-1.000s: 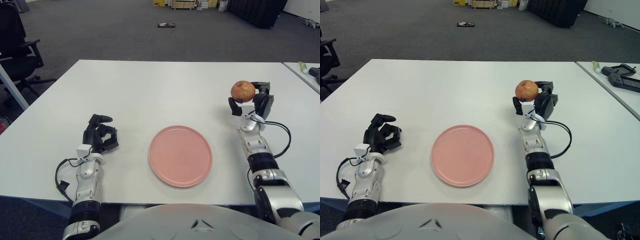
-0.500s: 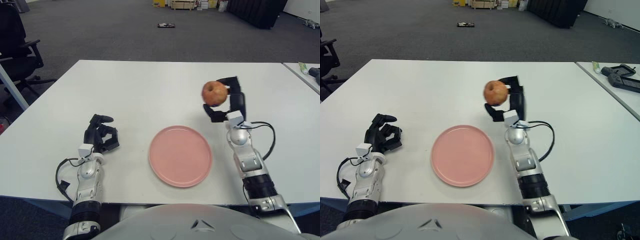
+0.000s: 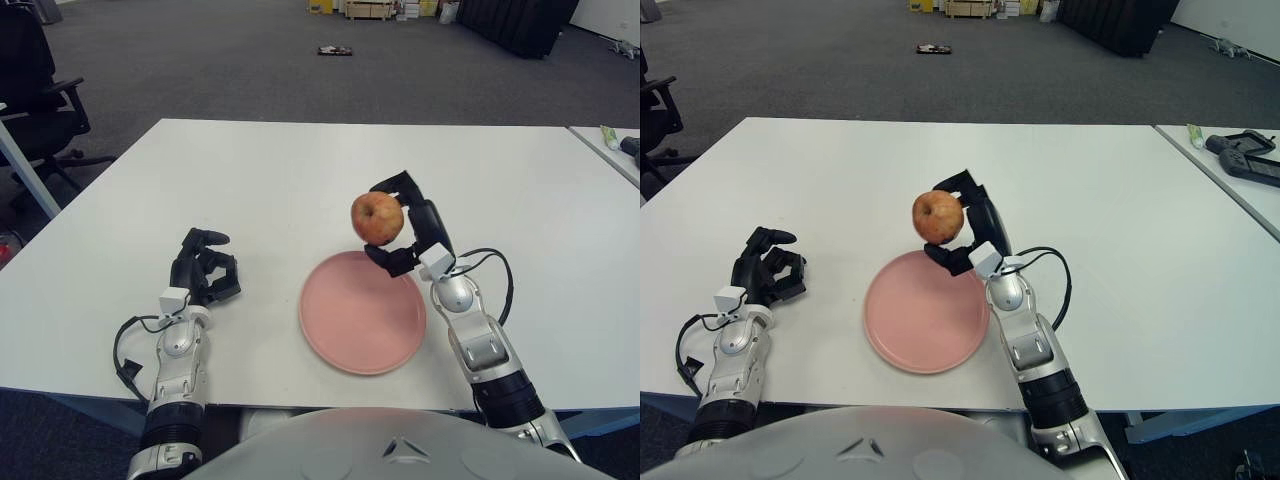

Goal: Put the apple into the plate.

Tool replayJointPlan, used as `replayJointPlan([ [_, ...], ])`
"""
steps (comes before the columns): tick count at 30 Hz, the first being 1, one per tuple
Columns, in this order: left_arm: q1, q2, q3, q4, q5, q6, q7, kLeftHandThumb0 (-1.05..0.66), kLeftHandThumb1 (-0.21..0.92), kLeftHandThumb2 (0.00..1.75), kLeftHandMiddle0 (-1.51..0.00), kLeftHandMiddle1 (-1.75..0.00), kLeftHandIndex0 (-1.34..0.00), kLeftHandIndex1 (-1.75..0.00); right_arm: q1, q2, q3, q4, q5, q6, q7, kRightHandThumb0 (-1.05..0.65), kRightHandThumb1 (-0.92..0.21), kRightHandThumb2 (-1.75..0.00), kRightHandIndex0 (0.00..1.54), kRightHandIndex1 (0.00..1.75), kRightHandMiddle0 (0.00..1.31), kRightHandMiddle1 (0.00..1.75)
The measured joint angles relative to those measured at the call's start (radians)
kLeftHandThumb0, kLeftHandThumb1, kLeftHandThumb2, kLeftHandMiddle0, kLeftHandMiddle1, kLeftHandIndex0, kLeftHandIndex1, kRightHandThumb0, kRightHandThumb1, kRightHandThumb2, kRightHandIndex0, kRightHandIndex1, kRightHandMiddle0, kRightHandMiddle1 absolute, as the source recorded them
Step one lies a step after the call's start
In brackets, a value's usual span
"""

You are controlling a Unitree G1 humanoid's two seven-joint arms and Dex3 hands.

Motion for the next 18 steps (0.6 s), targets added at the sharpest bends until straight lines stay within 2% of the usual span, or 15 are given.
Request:
replayJointPlan([
  [8, 0.004, 0.000, -0.007, 0.000, 0.024, -0.010, 0.022, -0.01, 0.32, 1.31, -0.53, -1.75, -0.48, -1.69, 0.000, -0.026, 0.038, 0.017, 0.002, -0.001, 0.128, 0.00, -0.01, -1.64, 0.87, 1.66, 0.61, 1.75],
  [18, 0.006, 0.000, -0.011, 0.002, 0.024, -0.018, 0.023, -0.01, 0.31, 1.32, -0.54, -1.75, -0.49, -1.70, -0.009, -0.027, 0.075, 0.083, 0.003, -0.001, 0.222, 0.00, -0.02, -1.63, 0.87, 1.64, 0.61, 1.75],
])
